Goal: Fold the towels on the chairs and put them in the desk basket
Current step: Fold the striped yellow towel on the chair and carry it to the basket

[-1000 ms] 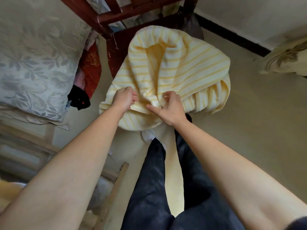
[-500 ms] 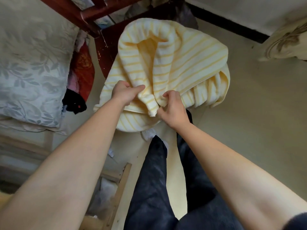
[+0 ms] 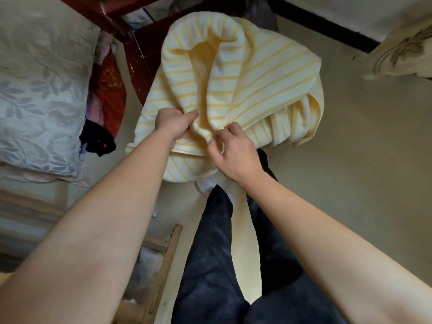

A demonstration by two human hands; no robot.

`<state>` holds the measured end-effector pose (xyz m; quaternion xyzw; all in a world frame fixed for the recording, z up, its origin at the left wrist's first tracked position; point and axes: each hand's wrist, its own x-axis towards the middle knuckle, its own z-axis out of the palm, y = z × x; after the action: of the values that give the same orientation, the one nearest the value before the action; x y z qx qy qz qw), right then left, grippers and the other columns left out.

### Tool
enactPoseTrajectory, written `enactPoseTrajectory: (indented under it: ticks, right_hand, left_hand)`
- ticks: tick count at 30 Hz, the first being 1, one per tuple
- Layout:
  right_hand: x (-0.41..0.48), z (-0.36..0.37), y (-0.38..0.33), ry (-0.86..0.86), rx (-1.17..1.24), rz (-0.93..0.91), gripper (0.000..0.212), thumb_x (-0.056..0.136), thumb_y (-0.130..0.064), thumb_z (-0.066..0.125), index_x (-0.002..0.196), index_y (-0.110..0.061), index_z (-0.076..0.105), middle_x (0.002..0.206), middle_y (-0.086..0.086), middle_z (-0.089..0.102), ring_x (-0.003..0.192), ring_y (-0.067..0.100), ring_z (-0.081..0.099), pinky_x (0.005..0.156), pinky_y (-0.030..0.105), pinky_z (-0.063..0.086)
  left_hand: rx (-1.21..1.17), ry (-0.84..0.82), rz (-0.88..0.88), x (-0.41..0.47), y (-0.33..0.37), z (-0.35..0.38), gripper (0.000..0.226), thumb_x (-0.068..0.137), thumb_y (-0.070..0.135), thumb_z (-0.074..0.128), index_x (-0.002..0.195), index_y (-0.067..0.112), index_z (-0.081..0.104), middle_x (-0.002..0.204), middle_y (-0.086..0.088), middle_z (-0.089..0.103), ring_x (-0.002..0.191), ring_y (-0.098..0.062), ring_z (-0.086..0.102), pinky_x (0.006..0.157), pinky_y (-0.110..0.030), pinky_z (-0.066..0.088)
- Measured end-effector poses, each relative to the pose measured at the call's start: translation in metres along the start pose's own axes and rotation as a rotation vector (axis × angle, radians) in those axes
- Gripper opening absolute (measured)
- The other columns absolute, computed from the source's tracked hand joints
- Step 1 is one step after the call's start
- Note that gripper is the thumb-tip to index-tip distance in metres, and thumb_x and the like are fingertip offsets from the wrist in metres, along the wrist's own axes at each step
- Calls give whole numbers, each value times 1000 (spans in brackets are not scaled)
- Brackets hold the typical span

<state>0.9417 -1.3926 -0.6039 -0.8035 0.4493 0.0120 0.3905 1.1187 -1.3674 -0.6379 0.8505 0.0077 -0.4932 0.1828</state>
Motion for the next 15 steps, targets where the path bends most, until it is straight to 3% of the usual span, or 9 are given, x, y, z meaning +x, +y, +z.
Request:
enactPoseTrajectory:
  ticks: [3,5,7,8,12,15]
  right_hand:
    - [2,11,-1,-142,-139,43,46,84,-45,69,103,-2,69,100,13,57,84,31,61,66,37,54]
    - [5,9,2,-135,-158,26,30,88,-29,66,101,-2,68,100,14,57,78,35,62,59,36,49]
    - [9,2,7,-90,-171,16,21,88,-20,63,98,-2,67,98,14,58,70,37,61,54,32,38]
    - [10,-4,10,-79,-175,12,20,88,-19,63,97,-2,67,98,14,58,69,36,61,54,31,35]
    - [10,-20,25,-95,-214,-26,18,84,-19,67,94,-4,67,94,11,59,66,34,61,52,28,30]
    - [10,-23,32,-103,-213,-85,16,78,-18,72,88,-6,66,87,9,58,61,31,59,48,25,30]
  left_hand:
    - [-7,-11,-18,-1,2,-1,30,77,40,77,70,19,58,91,-8,73,91,-25,71,70,-33,54]
    - [-1,-21,-25,-2,4,-3,28,77,39,76,70,18,58,94,-11,75,97,-28,71,69,-32,52]
    - [48,20,23,-5,12,-5,29,79,41,71,69,19,56,83,-5,70,92,-29,67,70,-30,46]
    - [124,94,74,-8,18,-6,29,81,45,67,75,19,56,85,-2,65,92,-27,62,73,-30,44]
    - [521,602,442,-11,55,0,42,85,48,54,113,17,53,121,-5,54,118,-27,49,93,-41,38]
    - [768,658,625,3,88,9,64,77,47,64,130,17,45,136,-8,46,126,-29,43,97,-42,36]
